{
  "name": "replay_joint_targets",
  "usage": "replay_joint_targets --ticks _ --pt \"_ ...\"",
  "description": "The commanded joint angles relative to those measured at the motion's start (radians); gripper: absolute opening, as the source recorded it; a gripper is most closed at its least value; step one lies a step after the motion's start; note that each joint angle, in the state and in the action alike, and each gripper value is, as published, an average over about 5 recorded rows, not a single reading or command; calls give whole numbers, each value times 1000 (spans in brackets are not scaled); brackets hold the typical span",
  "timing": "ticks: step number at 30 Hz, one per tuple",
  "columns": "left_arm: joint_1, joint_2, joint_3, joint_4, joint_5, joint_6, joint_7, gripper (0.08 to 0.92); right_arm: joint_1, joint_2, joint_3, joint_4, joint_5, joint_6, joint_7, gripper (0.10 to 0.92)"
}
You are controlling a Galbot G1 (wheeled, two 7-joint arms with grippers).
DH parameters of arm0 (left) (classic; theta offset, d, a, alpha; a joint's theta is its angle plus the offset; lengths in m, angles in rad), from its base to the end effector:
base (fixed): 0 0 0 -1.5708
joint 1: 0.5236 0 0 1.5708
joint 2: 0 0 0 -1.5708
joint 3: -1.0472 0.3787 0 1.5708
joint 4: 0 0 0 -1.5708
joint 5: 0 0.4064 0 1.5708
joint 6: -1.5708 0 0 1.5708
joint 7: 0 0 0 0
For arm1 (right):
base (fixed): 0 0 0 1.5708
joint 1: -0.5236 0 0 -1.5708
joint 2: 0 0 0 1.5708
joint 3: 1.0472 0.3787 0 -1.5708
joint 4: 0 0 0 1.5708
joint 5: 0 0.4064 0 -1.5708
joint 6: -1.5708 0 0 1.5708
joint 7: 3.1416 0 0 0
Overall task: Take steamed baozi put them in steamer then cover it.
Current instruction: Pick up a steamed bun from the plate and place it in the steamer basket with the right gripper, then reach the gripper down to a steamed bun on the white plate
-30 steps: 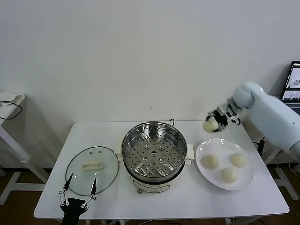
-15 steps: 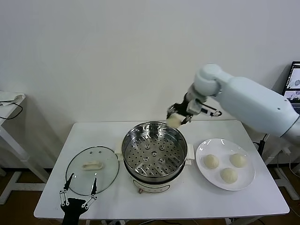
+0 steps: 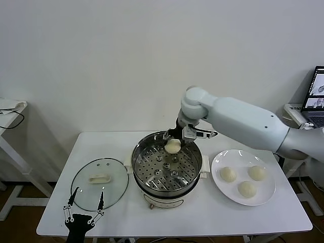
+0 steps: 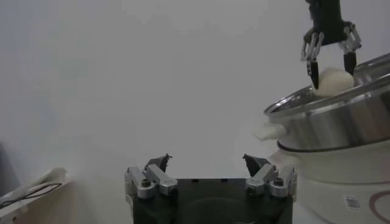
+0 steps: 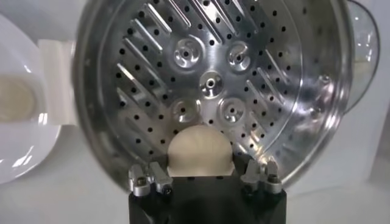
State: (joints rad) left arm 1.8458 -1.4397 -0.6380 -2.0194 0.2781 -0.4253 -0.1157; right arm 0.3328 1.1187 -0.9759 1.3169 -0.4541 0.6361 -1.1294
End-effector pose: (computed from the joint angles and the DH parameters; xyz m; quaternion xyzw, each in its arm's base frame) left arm 0.1140 0.0679 -0.3968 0.0055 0.9762 0.2109 0.0495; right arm 0.5982 0.1429 -0.0870 -0.6279 0.0827 -0.7708 0.0693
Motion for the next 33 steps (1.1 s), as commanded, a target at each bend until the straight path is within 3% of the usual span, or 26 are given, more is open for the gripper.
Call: replay_joint_targets --ticks 1,5,9,13,17,21,24,33 --pt "-2 -2 -4 -3 -3 0 -1 823 -42 87 -4 -84 -56 6 32 704" --pt "-1 -1 -7 -7 -5 0 -1 823 -46 106 -1 -103 -58 8 41 716" --pt "-3 0 -8 -10 -7 1 -1 823 -35 100 16 -101 -35 6 36 788" --pt "-5 3 -13 -11 -9 0 -1 823 4 43 47 -50 90 -31 -28 820" --pt "-6 7 -18 -12 -12 0 -1 823 93 -86 46 21 354 -183 -139 822" --pt "-10 8 -13 -9 -12 1 -2 823 185 -253 22 9 559 -478 -201 823" --pt "-14 8 -6 -6 -10 0 -1 823 207 -357 -4 -63 591 -611 -229 823" --pt "-16 7 0 -12 -8 -3 -2 823 68 -484 -106 -192 654 -708 -158 823"
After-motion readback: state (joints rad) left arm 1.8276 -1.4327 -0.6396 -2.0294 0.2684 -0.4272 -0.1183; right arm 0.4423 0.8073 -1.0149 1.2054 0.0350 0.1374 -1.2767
